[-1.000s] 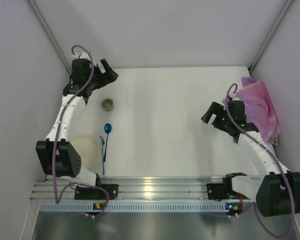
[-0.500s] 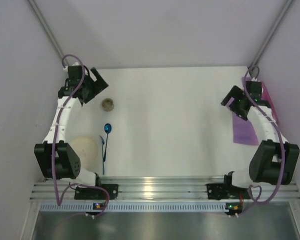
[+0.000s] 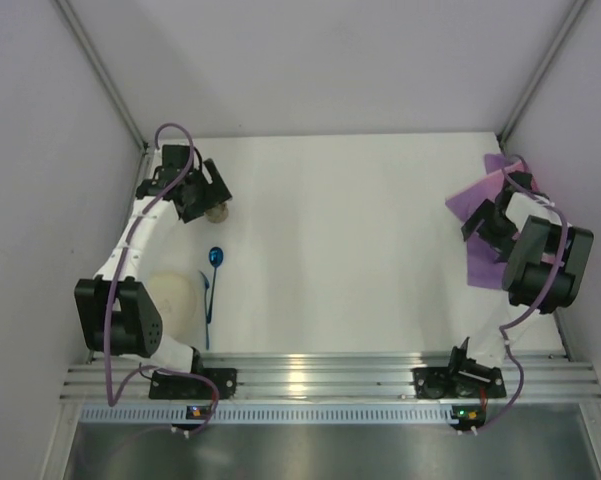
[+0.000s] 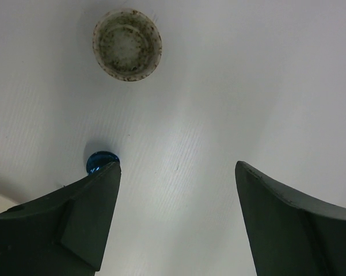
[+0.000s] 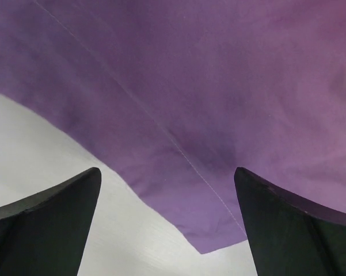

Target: Set the dinner table for one person

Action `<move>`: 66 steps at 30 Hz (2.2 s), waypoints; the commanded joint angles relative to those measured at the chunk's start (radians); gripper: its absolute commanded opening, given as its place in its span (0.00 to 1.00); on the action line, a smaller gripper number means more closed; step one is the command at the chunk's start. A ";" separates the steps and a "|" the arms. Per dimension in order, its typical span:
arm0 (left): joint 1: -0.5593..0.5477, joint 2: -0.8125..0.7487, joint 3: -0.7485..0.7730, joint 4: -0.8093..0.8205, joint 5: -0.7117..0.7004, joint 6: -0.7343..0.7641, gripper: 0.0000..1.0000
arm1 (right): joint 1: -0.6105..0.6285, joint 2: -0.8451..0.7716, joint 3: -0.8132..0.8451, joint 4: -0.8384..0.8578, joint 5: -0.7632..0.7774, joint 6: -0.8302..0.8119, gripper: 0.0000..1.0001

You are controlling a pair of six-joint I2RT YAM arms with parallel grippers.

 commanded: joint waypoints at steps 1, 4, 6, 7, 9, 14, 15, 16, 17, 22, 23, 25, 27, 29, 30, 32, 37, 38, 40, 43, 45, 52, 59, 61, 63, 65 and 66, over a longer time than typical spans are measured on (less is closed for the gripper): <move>0.005 0.012 -0.008 0.004 -0.028 0.039 0.86 | -0.002 0.076 0.043 -0.003 0.011 -0.025 1.00; 0.005 0.036 0.000 0.004 -0.024 0.049 0.84 | 0.008 0.118 0.029 0.014 0.013 -0.022 1.00; 0.005 0.051 0.005 0.001 -0.025 0.052 0.83 | 0.017 0.133 0.020 0.023 0.023 -0.021 0.93; 0.005 0.056 0.009 0.003 -0.028 0.056 0.83 | 0.020 0.144 0.017 0.028 0.023 -0.016 0.87; 0.005 0.068 0.012 0.003 -0.027 0.059 0.83 | 0.029 0.152 0.012 0.033 0.026 -0.005 0.52; 0.005 0.090 0.028 0.003 -0.021 0.056 0.81 | 0.096 0.158 0.017 0.020 0.034 0.002 0.00; 0.003 0.091 0.031 0.003 -0.017 0.054 0.81 | 0.142 0.150 0.022 0.016 0.040 0.005 0.00; 0.003 0.094 0.034 0.003 -0.016 0.045 0.80 | 0.171 0.130 0.025 0.004 0.045 0.009 0.00; 0.003 0.093 0.035 0.003 -0.014 0.042 0.80 | 0.204 0.118 0.031 -0.004 0.046 0.010 0.00; -0.012 0.065 0.060 -0.012 -0.056 0.026 0.79 | 0.539 0.052 0.152 -0.117 0.077 0.051 0.00; -0.012 0.058 0.064 -0.023 -0.066 0.025 0.79 | 0.589 0.044 0.176 -0.153 0.066 0.077 0.00; -0.014 0.035 0.077 -0.034 -0.097 0.023 0.80 | 0.733 0.035 0.241 -0.180 0.060 0.114 0.00; -0.014 0.019 0.083 -0.049 -0.122 0.025 0.80 | 0.854 0.038 0.299 -0.188 0.017 0.163 0.00; -0.014 0.002 0.092 -0.060 -0.129 0.028 0.80 | 0.922 0.067 0.339 -0.187 -0.039 0.194 0.00; -0.014 -0.002 0.095 -0.072 -0.132 0.026 0.80 | 0.981 0.084 0.383 -0.188 -0.058 0.199 0.10; -0.014 -0.016 0.097 -0.080 -0.136 0.016 0.80 | 1.037 0.127 0.428 -0.182 -0.105 0.179 0.62; -0.049 -0.041 0.080 -0.062 -0.126 -0.018 0.80 | 1.124 0.071 0.468 -0.200 -0.132 0.142 1.00; -0.067 -0.038 0.078 -0.048 -0.123 -0.017 0.81 | 1.123 0.038 0.445 -0.199 -0.110 0.144 1.00; -0.157 -0.006 0.081 -0.004 -0.120 0.015 0.83 | 1.101 -0.081 0.356 -0.196 -0.047 0.148 1.00; -0.291 0.105 0.130 0.009 -0.116 0.043 0.83 | 1.014 -0.249 0.179 -0.181 -0.009 0.163 1.00; -0.361 0.172 0.164 0.001 -0.114 0.040 0.83 | 0.891 -0.324 0.029 -0.153 -0.029 0.159 1.00; -0.448 0.468 0.291 0.038 -0.062 0.043 0.82 | 0.500 -0.526 -0.218 -0.145 -0.102 0.055 1.00; -0.457 0.668 0.411 0.020 -0.036 0.043 0.83 | 0.306 -0.530 -0.242 -0.145 -0.144 -0.010 1.00; -0.460 0.703 0.437 0.021 -0.027 0.048 0.83 | 0.265 -0.513 -0.238 -0.141 -0.130 -0.019 1.00; -0.463 0.738 0.462 0.018 -0.025 0.054 0.83 | 0.227 -0.493 -0.238 -0.127 -0.127 -0.024 1.00; -0.463 0.762 0.478 0.006 -0.014 0.054 0.82 | 0.201 -0.451 -0.236 -0.095 -0.135 -0.025 1.00; -0.465 0.778 0.488 0.004 -0.010 0.054 0.79 | 0.193 -0.435 -0.238 -0.081 -0.139 -0.027 1.00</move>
